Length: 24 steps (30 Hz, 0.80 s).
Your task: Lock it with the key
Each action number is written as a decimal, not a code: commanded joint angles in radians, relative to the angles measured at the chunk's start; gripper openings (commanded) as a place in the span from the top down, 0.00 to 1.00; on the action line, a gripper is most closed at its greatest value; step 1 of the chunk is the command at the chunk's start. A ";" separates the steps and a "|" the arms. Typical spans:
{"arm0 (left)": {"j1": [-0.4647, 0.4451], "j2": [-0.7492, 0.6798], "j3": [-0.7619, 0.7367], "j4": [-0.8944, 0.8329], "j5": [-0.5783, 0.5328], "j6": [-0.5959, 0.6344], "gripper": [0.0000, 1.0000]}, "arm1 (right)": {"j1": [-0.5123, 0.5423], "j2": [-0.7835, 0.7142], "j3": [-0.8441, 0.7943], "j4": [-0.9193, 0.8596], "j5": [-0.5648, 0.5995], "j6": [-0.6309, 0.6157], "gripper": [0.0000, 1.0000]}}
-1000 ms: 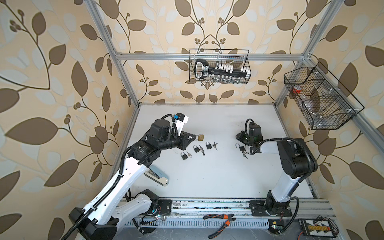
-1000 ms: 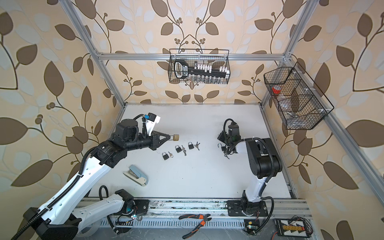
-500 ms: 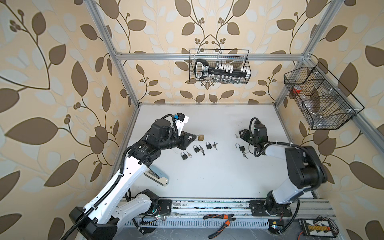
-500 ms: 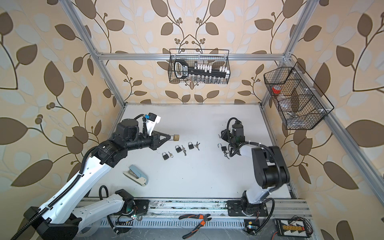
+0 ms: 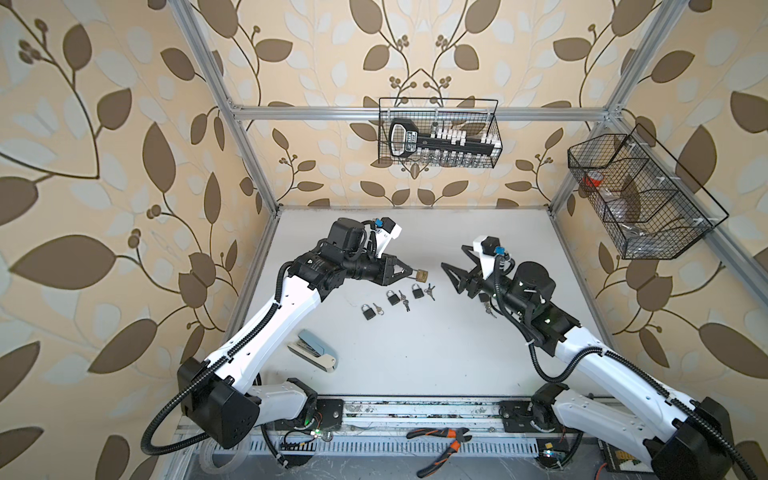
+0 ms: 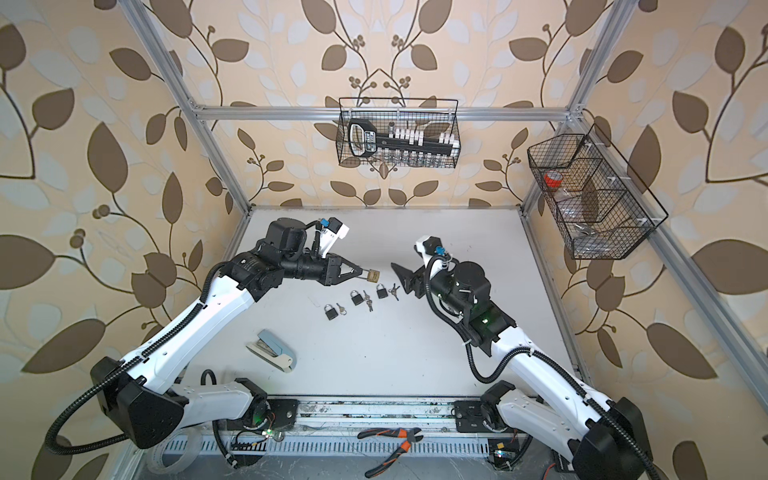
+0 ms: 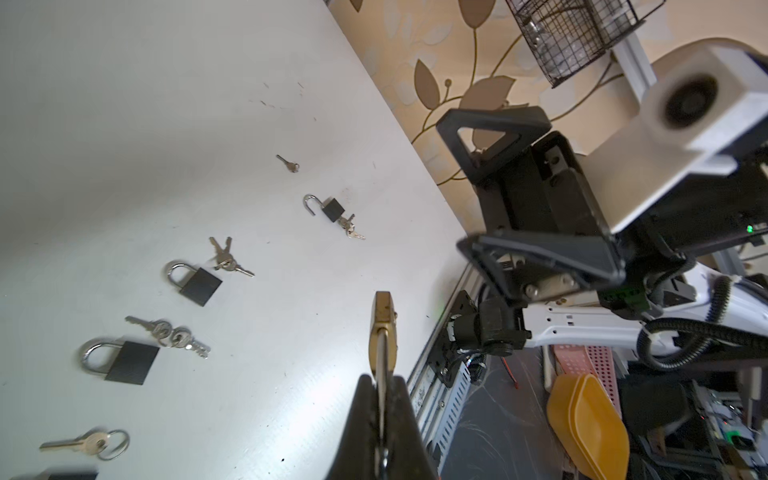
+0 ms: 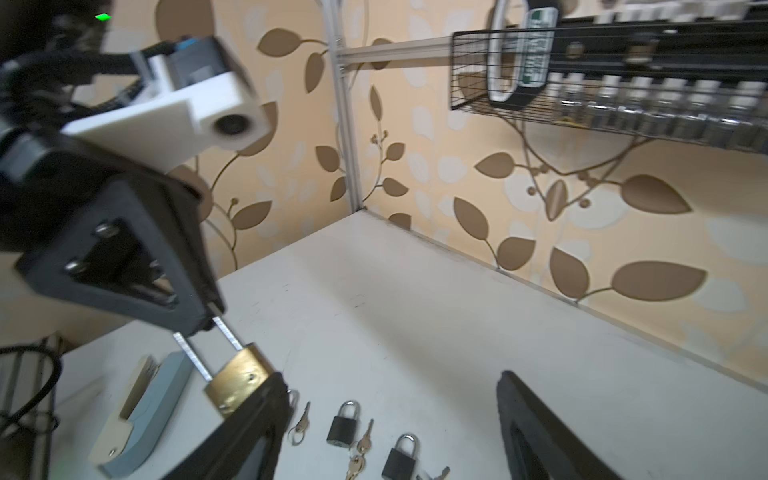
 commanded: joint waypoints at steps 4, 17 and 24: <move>-0.005 0.061 0.112 0.010 0.162 0.075 1.00 | 0.044 -0.070 0.011 -0.140 -0.058 -0.311 0.16; -0.039 0.095 0.169 -0.050 0.189 0.135 1.00 | 0.075 -0.038 0.068 -0.230 -0.064 -0.426 0.27; -0.072 0.126 0.202 -0.079 0.190 0.151 1.00 | 0.101 -0.041 0.069 -0.214 -0.025 -0.445 0.35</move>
